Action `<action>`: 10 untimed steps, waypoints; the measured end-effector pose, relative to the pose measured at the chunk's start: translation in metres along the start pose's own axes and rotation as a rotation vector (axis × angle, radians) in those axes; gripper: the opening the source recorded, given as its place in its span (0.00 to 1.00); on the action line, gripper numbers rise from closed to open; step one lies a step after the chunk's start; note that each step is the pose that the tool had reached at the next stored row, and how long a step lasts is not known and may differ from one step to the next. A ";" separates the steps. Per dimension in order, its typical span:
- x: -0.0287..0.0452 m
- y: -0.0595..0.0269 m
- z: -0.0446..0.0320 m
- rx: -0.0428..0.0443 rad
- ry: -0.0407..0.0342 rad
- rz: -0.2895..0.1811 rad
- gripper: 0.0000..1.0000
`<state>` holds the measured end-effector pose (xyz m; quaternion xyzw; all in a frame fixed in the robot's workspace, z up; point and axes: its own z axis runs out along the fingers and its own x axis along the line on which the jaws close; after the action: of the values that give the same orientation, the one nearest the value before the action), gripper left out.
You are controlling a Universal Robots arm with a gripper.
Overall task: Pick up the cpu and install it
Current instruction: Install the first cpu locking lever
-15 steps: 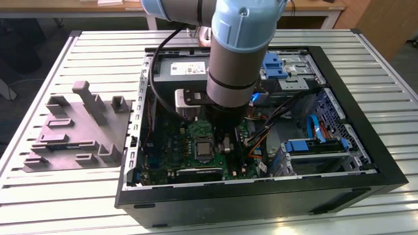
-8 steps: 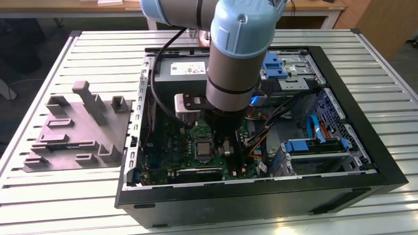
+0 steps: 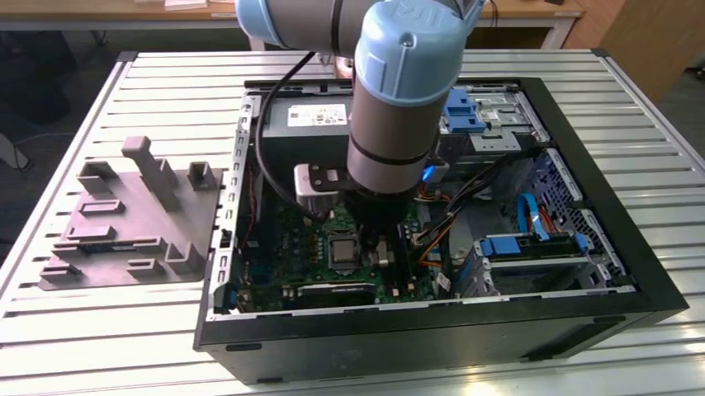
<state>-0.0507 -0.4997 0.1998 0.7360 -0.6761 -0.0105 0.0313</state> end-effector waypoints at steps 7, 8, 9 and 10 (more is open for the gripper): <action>-0.0001 -0.0003 0.0047 0.0000 0.0005 -0.003 0.11; -0.0001 -0.0003 0.0052 0.0000 0.0005 -0.003 0.11; -0.0001 -0.0004 0.0056 0.0001 0.0005 -0.003 0.11; -0.0001 -0.0004 0.0061 0.0000 0.0006 -0.003 0.11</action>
<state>-0.0507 -0.4997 0.1937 0.7372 -0.6749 -0.0103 0.0315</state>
